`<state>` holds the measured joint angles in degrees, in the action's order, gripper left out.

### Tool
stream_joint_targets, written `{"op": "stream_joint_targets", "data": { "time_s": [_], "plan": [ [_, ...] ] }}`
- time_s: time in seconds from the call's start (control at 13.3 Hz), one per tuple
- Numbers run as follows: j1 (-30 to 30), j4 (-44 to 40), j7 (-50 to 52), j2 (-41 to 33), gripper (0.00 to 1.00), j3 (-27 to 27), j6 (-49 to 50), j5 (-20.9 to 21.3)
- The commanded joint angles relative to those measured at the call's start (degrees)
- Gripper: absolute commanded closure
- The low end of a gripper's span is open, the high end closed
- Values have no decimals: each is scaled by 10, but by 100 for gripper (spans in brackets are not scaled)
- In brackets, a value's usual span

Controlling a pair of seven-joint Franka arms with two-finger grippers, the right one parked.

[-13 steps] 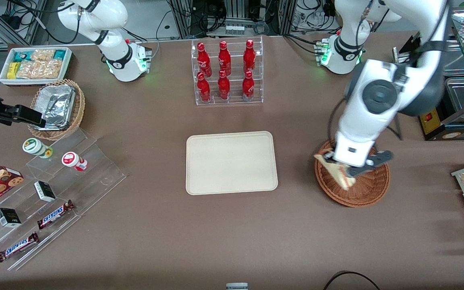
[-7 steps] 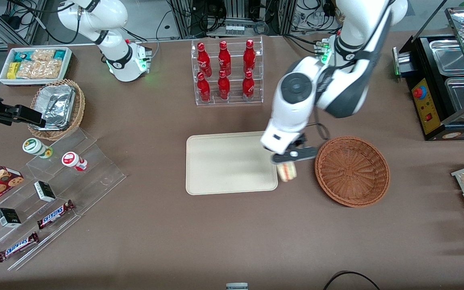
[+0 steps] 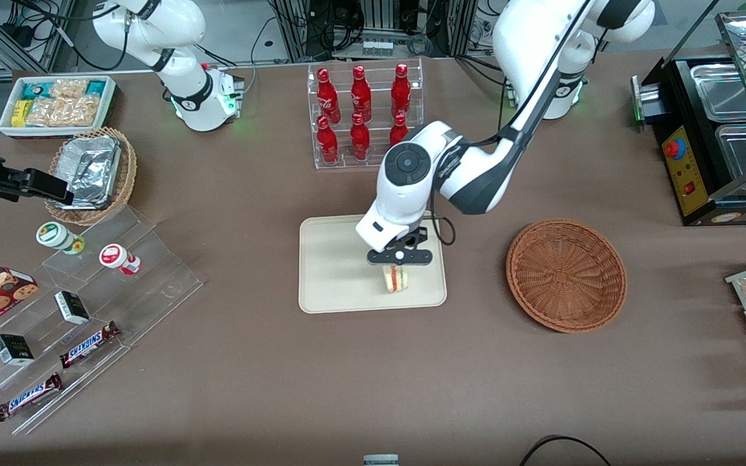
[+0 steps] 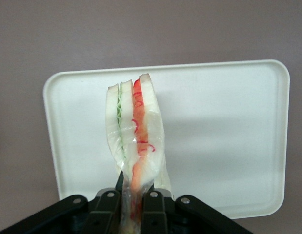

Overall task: Place sandwich from basket to tray
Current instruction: 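Lower the sandwich onto the tray and open the left gripper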

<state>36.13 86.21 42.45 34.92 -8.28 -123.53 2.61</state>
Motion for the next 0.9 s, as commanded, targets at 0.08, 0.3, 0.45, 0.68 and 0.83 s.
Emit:
{"op": "stream_joint_targets", "data": {
  "time_s": [0.08,0.3,0.45,0.68,0.83],
  "plan": [
    [28,-60,-7,63,100,1,-21,9],
    [39,-57,-7,79,100,3,-29,20],
    [39,-55,-8,81,100,3,-29,33],
    [47,-53,-6,95,100,3,-29,37],
    [50,-52,-7,102,100,3,-29,36]
  ]
}}
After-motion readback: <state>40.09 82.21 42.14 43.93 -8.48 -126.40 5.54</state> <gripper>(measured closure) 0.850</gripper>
